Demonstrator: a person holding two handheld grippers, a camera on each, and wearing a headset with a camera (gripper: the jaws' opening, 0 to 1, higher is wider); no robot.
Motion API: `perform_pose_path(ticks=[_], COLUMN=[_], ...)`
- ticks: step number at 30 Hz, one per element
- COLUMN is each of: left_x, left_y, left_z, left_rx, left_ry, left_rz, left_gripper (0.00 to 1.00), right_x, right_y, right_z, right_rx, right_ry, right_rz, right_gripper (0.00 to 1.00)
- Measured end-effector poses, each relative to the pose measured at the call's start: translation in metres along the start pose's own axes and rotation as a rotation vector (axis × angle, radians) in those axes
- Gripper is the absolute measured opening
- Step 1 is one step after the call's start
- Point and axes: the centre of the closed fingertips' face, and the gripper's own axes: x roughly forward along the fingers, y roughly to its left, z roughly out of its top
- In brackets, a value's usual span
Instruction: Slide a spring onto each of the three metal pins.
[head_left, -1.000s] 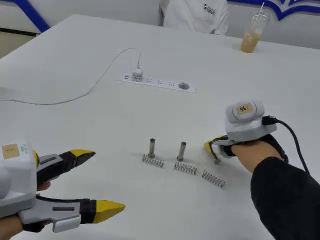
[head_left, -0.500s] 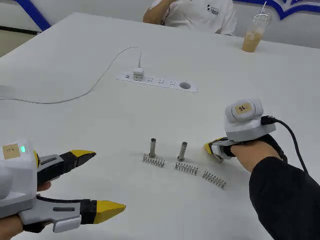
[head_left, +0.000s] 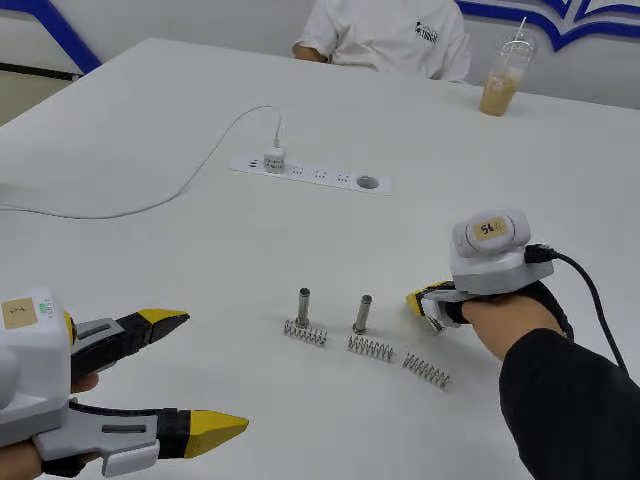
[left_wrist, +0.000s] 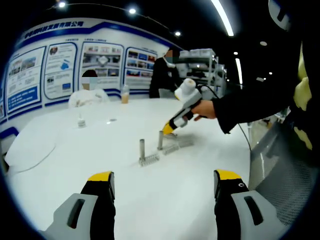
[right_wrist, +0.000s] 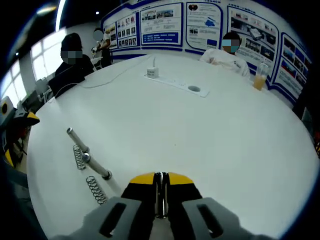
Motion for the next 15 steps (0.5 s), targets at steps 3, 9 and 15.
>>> perform_pose_path(ticks=[3, 9, 15], left_x=[0.000, 0.001, 0.001], left_y=[-0.002, -0.006, -0.009], left_z=[0.000, 0.004, 0.009], left_rx=[0.002, 0.012, 0.026], left_ry=[-0.004, -0.009, -0.016], left_rz=[-0.002, -0.009, -0.015], left_gripper=[0.83, 0.83, 0.83], right_x=[-0.008, -0.024, -0.036], right_y=[0.001, 0.003, 0.007], right_z=[0.002, 0.002, 0.001], right_rx=[0.020, 0.027, 0.027], right_ry=[-0.018, -0.052, -0.078], right_rz=[0.004, -0.006, -0.011], right_gripper=[0.09, 0.09, 0.09])
